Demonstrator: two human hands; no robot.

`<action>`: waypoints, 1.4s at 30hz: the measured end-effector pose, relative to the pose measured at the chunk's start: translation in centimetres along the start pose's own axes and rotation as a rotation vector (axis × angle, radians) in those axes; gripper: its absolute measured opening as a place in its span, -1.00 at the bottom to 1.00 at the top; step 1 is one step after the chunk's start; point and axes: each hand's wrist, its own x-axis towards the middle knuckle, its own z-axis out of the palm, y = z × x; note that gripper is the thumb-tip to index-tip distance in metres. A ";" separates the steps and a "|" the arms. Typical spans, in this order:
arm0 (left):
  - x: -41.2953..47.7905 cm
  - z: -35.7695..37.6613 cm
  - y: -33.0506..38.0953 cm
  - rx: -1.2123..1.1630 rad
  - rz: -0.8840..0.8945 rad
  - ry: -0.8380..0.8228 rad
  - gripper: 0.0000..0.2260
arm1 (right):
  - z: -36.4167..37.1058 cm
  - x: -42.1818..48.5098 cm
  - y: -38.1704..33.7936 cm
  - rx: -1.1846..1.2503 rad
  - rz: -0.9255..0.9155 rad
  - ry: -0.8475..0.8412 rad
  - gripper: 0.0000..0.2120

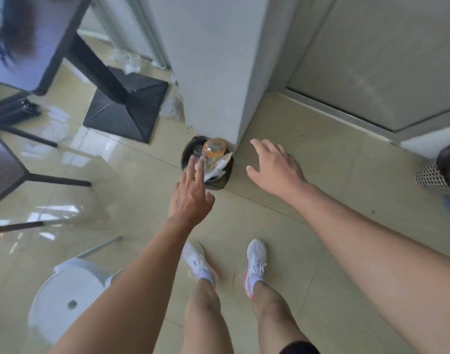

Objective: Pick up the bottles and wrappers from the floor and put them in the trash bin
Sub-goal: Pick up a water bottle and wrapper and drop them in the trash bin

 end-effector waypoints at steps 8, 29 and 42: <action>-8.4 0.5 14.6 0.142 0.386 -0.104 -0.10 | -3.3 -19.6 9.4 0.028 0.321 0.074 -0.21; -31.1 11.7 45.8 0.313 0.785 -0.218 -0.11 | 1.6 -61.2 34.9 0.344 0.932 0.168 -0.21; -28.2 22.3 55.8 0.255 0.565 -0.305 -0.12 | 3.3 -58.0 50.8 0.417 0.871 0.041 -0.20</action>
